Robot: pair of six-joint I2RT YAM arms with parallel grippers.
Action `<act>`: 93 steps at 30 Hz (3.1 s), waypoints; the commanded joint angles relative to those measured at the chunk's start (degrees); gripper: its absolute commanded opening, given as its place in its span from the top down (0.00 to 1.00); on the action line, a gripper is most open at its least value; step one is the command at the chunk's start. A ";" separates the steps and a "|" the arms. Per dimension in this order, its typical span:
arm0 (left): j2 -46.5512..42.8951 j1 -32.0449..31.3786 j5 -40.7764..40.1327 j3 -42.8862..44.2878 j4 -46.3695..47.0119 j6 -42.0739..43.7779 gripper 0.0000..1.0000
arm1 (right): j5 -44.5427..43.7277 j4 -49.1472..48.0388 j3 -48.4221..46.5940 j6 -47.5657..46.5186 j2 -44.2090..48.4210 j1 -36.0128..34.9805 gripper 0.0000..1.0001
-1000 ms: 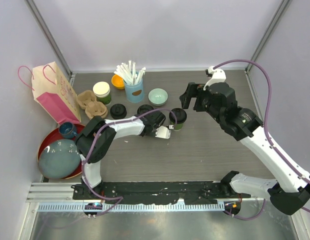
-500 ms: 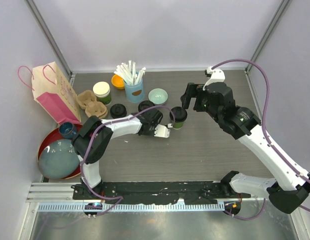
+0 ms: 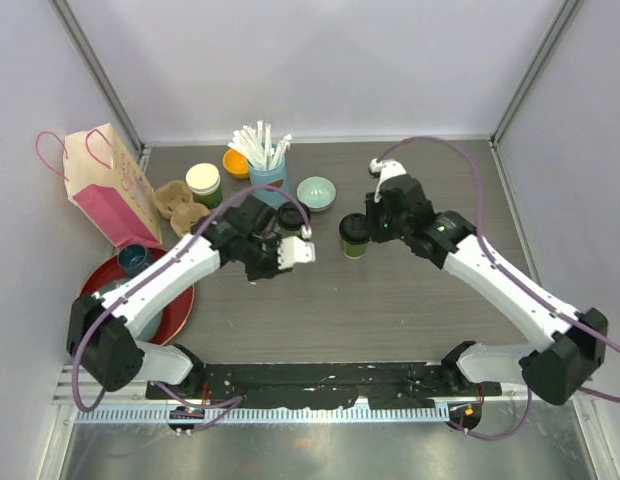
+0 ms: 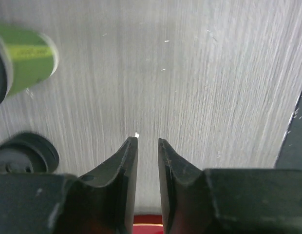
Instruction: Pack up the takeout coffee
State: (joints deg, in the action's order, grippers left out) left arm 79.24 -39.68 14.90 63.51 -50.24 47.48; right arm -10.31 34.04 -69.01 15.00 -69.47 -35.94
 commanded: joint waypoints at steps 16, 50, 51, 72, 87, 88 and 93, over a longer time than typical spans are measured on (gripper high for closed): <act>-6.12 25.61 13.05 15.59 -12.52 -23.66 0.48 | -10.16 -8.82 9.86 -19.04 -24.20 -11.34 0.99; -0.67 29.57 7.43 16.47 -9.97 -22.52 0.48 | -22.04 -11.80 -6.22 -35.04 -44.52 -1.23 0.99; -0.67 29.57 7.43 16.48 -9.88 -22.44 0.48 | -22.21 -11.81 -6.31 -35.57 -44.78 -1.15 0.99; -3.48 38.79 -13.65 31.31 -9.53 -26.04 0.37 | -11.58 -7.85 -2.98 -29.95 -29.41 -7.91 0.47; 5.04 56.99 -24.74 41.35 2.77 -27.53 0.27 | -14.13 -1.18 -2.79 -25.29 -24.48 -7.91 0.45; 5.57 57.60 -24.39 40.91 3.82 -27.53 0.26 | -14.48 -0.74 -2.97 -25.03 -24.66 -7.91 0.45; 10.57 61.91 -18.60 41.08 4.71 -28.67 0.26 | -16.06 2.08 -4.72 -23.01 -24.83 -8.00 0.45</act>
State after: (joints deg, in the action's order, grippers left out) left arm 86.61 19.29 -8.45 104.20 -49.23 20.82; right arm -24.03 33.56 -71.44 -10.61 -96.31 -43.81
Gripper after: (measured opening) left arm 0.740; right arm 0.549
